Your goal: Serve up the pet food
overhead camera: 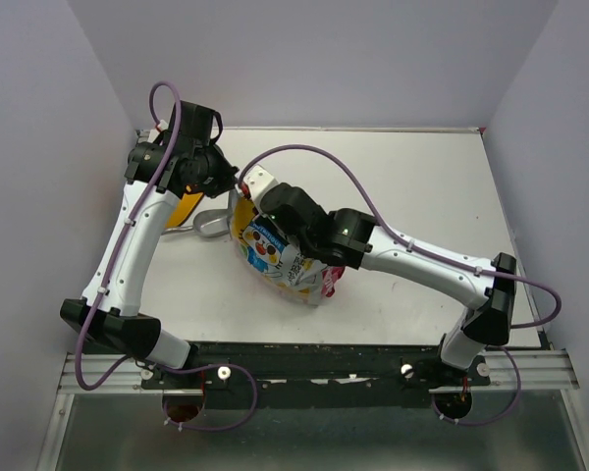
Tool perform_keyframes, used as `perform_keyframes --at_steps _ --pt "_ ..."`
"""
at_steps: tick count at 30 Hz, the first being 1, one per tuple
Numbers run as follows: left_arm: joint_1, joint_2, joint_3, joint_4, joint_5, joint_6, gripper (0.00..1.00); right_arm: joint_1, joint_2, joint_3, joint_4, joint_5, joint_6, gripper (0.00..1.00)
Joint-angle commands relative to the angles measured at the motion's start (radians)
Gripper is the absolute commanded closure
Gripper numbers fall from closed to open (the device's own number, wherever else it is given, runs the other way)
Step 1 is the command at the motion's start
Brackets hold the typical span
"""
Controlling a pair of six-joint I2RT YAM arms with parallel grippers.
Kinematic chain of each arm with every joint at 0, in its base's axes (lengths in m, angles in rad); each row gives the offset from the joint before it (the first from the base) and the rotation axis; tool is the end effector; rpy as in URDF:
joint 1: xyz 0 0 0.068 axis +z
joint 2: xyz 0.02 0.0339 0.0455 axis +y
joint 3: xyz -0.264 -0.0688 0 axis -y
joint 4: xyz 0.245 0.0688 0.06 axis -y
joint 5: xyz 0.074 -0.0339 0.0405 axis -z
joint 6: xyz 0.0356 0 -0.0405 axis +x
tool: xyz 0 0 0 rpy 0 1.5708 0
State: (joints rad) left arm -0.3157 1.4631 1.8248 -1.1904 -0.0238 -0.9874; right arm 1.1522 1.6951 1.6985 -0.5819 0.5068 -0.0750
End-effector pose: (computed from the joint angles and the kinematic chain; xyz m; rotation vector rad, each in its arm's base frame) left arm 0.2603 -0.0841 0.4380 -0.8281 2.3375 -0.5616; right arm 0.1725 0.3452 0.3788 -0.9460 1.8425 0.1135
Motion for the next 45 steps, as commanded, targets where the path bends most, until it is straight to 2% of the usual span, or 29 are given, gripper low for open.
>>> perform_keyframes --at_steps 1,5,7,8,10,14,16,18,20,24,26,27,28,29,33,37,39,41,44,45 --pt "0.013 -0.029 0.028 0.064 -0.022 0.009 1.0 -0.005 -0.06 0.029 -0.15 0.079 0.015 0.7" --pt "0.013 -0.021 0.044 0.058 -0.024 0.013 1.0 0.012 -0.055 0.029 -0.179 0.088 0.037 0.69" --pt "0.013 -0.017 0.05 0.054 -0.025 0.016 1.0 0.014 -0.052 0.026 -0.187 0.104 0.038 0.72" --pt "0.013 -0.015 0.053 0.054 -0.027 0.016 1.0 0.014 -0.048 0.027 -0.196 0.111 0.037 0.77" --pt "0.013 -0.012 0.056 0.052 -0.027 0.018 1.0 0.021 -0.037 0.033 -0.22 0.16 0.034 1.0" --pt "0.015 -0.003 0.064 0.048 -0.033 0.015 1.0 0.046 -0.086 0.007 -0.21 0.147 0.015 0.99" --pt "0.015 0.002 0.074 0.043 -0.034 0.016 1.0 0.043 -0.078 0.029 -0.268 0.156 0.058 1.0" --pt "0.015 0.006 0.083 0.041 -0.038 0.019 1.0 0.044 -0.098 0.012 -0.276 0.104 0.072 0.99" --pt "0.017 0.008 0.088 0.04 -0.038 0.021 1.0 0.044 -0.136 -0.039 -0.256 0.105 0.072 0.85" --pt "0.018 0.008 0.085 0.041 -0.034 0.024 1.0 0.043 -0.156 -0.076 -0.275 0.147 0.103 0.75" --pt "0.018 0.009 0.082 0.044 -0.031 0.024 1.0 0.043 -0.155 -0.077 -0.285 0.144 0.106 0.8" --pt "0.02 0.009 0.082 0.045 -0.03 0.024 1.0 0.044 -0.156 -0.076 -0.282 0.142 0.104 0.92" --pt "0.021 0.011 0.083 0.045 -0.028 0.026 1.0 0.044 -0.161 -0.076 -0.276 0.141 0.1 0.99" --pt "0.02 0.011 0.083 0.043 -0.03 0.026 1.0 0.044 -0.164 -0.076 -0.269 0.147 0.1 1.0" --pt "0.02 0.011 0.087 0.041 -0.033 0.027 1.0 0.046 -0.189 -0.075 -0.268 0.09 0.095 0.99" --pt "0.021 0.011 0.087 0.044 -0.031 0.027 1.0 0.046 -0.225 -0.102 -0.292 0.105 0.139 1.0" --pt "0.021 0.011 0.088 0.045 -0.028 0.027 1.0 0.046 -0.241 -0.132 -0.315 0.108 0.159 0.85" --pt "0.021 0.016 0.091 0.045 -0.027 0.027 1.0 0.044 -0.258 -0.157 -0.337 0.119 0.175 0.8" --pt "0.021 0.014 0.09 0.046 -0.025 0.029 1.0 0.046 -0.293 -0.189 -0.334 0.128 0.176 0.8" --pt "0.021 0.014 0.09 0.046 -0.027 0.03 1.0 0.046 -0.299 -0.194 -0.34 0.133 0.176 0.85"
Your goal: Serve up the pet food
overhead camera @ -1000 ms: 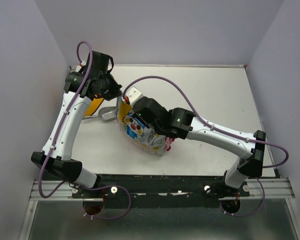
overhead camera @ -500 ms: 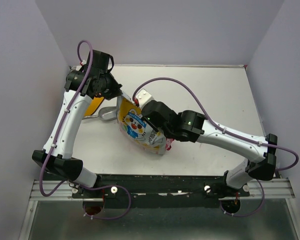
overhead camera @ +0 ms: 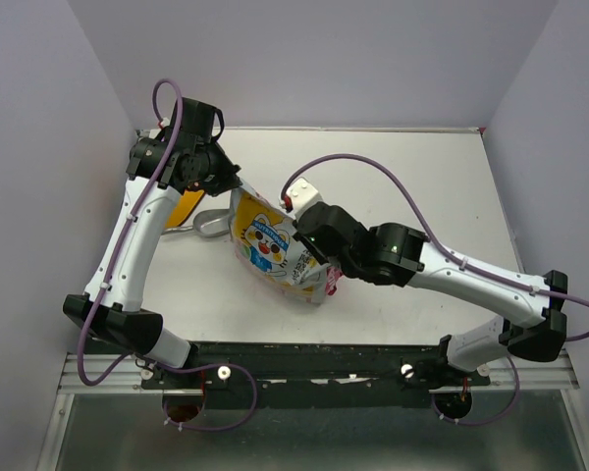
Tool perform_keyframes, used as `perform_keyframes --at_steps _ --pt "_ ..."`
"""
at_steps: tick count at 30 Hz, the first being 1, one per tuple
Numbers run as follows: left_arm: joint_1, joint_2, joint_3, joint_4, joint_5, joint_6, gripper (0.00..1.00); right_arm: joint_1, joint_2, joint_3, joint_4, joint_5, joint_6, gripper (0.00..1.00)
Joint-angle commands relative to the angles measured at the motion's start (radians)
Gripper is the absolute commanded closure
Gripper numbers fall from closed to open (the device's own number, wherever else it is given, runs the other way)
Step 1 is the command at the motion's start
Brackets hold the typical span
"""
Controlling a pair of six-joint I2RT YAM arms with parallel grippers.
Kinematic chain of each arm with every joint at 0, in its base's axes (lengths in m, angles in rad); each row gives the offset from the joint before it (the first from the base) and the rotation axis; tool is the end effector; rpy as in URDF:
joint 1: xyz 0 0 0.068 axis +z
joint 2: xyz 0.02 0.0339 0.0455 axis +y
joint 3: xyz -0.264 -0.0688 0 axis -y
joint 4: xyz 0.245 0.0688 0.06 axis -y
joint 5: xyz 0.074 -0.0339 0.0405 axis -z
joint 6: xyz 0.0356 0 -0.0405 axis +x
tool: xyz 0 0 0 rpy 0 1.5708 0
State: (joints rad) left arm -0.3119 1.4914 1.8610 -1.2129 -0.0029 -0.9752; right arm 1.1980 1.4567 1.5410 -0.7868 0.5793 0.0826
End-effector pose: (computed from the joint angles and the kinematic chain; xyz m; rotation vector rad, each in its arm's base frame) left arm 0.2653 -0.0854 0.4393 -0.8150 2.3623 -0.5679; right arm 0.1304 0.2800 0.3891 -0.8747 1.9566 0.0807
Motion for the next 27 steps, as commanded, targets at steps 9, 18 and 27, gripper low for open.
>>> perform_keyframes --at_steps 9,18,27 --pt "0.019 -0.013 0.052 0.065 -0.051 0.021 1.0 0.0 -0.09 -0.051 -0.209 0.068 0.062 0.77" --pt "0.019 -0.008 0.056 0.069 -0.045 0.023 1.0 0.0 -0.171 -0.116 -0.239 0.057 0.1 0.99" --pt "0.023 -0.006 0.06 0.069 -0.046 0.027 1.0 0.0 -0.214 -0.147 -0.287 0.039 0.141 0.76"
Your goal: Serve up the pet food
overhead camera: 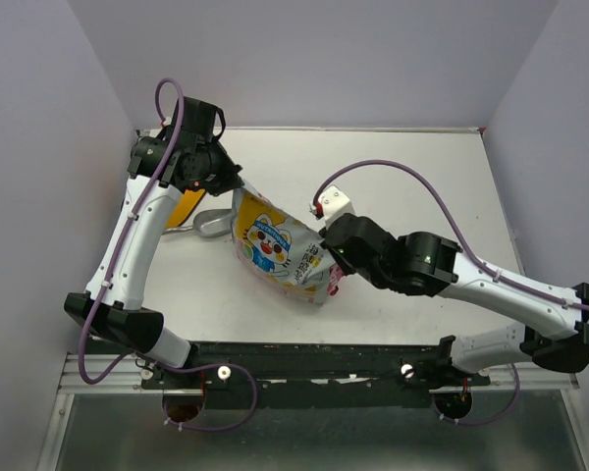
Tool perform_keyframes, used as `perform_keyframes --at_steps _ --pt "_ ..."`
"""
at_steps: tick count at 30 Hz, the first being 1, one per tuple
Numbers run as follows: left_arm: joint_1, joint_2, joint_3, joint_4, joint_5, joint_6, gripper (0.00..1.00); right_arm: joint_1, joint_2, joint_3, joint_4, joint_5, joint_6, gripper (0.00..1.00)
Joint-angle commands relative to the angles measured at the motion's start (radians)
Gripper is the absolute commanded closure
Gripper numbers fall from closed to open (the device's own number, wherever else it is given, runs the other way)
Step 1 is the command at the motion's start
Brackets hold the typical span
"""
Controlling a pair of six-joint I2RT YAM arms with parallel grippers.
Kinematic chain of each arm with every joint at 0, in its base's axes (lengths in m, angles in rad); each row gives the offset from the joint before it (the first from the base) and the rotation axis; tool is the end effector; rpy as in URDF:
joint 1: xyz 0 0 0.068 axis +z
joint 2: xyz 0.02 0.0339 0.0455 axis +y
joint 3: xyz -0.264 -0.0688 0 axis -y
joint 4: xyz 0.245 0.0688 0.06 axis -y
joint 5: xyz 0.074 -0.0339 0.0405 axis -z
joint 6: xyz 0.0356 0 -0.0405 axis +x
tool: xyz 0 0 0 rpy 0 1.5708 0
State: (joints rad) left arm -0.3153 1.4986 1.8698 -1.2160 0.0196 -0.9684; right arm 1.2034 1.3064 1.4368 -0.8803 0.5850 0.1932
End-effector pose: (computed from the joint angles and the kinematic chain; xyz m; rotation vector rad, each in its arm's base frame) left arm 0.2662 -0.0876 0.4396 -0.7956 2.3783 -0.5899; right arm 0.1125 0.2375 0.3890 -0.7970 2.0260 0.1060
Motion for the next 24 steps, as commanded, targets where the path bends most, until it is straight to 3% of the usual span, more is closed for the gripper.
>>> perform_keyframes --at_steps 1,3,7,11,14,21,24 --pt "0.028 -0.014 0.051 0.075 -0.064 0.025 1.0 -0.004 -0.07 -0.045 -0.197 0.033 0.032 0.75" --pt "0.028 -0.017 0.055 0.075 -0.07 0.03 0.98 -0.004 -0.085 -0.036 -0.187 0.024 0.04 0.67" --pt "0.028 -0.023 0.075 0.084 -0.078 0.053 0.71 -0.005 -0.107 -0.001 -0.143 -0.025 0.034 0.47" --pt "0.03 -0.018 0.101 0.062 -0.072 0.068 0.5 -0.004 -0.099 0.034 -0.111 -0.06 0.02 0.43" --pt "0.03 -0.031 0.103 0.064 -0.07 0.074 0.4 -0.004 -0.099 0.066 -0.098 -0.08 0.023 0.4" --pt "0.03 -0.1 0.121 0.073 -0.081 0.108 0.33 -0.004 -0.111 0.194 -0.079 -0.036 0.072 0.36" --pt "0.028 -0.145 0.118 0.099 -0.066 0.123 0.32 -0.007 -0.107 0.247 -0.097 0.143 0.185 0.24"
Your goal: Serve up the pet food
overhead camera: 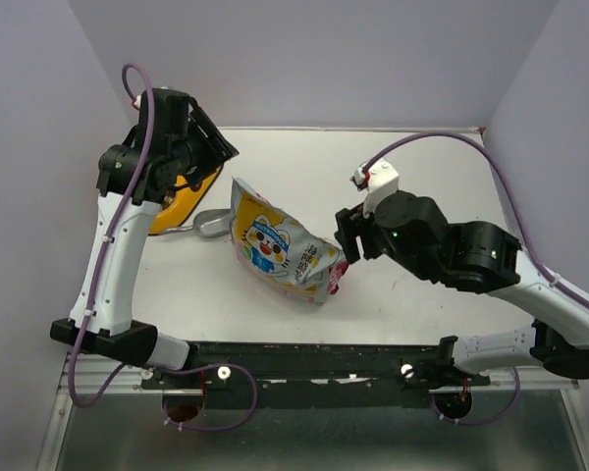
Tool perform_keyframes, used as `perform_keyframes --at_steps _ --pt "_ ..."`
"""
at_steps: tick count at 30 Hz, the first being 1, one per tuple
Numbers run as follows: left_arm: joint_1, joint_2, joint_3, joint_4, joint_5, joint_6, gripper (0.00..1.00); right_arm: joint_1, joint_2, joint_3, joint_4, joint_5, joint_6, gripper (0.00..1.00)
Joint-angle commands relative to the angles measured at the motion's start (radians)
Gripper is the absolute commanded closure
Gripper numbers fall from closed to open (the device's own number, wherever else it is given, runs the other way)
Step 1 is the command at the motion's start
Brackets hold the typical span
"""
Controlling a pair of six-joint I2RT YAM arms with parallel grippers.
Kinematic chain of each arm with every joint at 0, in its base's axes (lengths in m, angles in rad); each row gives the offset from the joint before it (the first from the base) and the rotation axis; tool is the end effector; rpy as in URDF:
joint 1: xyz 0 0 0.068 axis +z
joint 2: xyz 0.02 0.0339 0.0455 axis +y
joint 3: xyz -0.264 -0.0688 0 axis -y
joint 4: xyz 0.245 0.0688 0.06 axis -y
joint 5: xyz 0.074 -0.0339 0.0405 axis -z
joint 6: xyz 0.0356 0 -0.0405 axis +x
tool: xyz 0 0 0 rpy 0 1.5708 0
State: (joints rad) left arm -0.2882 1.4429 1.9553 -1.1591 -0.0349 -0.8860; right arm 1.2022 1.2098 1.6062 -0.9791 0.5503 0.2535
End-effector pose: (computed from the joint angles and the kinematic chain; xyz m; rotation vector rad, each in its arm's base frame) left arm 0.2476 -0.0721 0.4817 -0.6921 2.1785 -0.5974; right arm 0.0955 0.1955 0.4530 -0.6588 1.9653 0.3023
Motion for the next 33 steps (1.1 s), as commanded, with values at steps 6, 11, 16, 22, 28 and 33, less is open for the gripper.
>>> perform_keyframes --at_steps 6,11,16,22,28,33 --pt "-0.002 -0.225 -0.038 0.166 0.0 0.094 0.17 -0.003 -0.026 0.138 -0.085 0.498 0.317 0.04" --pt "-0.003 -0.366 -0.179 0.283 -0.037 0.147 0.06 -0.004 -0.016 0.185 -0.243 0.64 0.461 0.0" --pt "-0.005 -0.496 -0.285 0.338 -0.091 0.179 0.02 -0.003 -0.038 0.173 -0.267 0.645 0.501 0.0" --pt "-0.005 -0.567 -0.325 0.352 -0.132 0.202 0.01 -0.006 -0.065 0.146 -0.225 0.635 0.513 0.0" --pt "-0.005 -0.622 -0.372 0.386 -0.142 0.211 0.01 -0.003 -0.095 0.13 -0.219 0.622 0.539 0.0" --pt "-0.005 -0.615 -0.354 0.369 -0.132 0.214 0.02 -0.004 -0.153 0.071 -0.221 0.597 0.581 0.0"
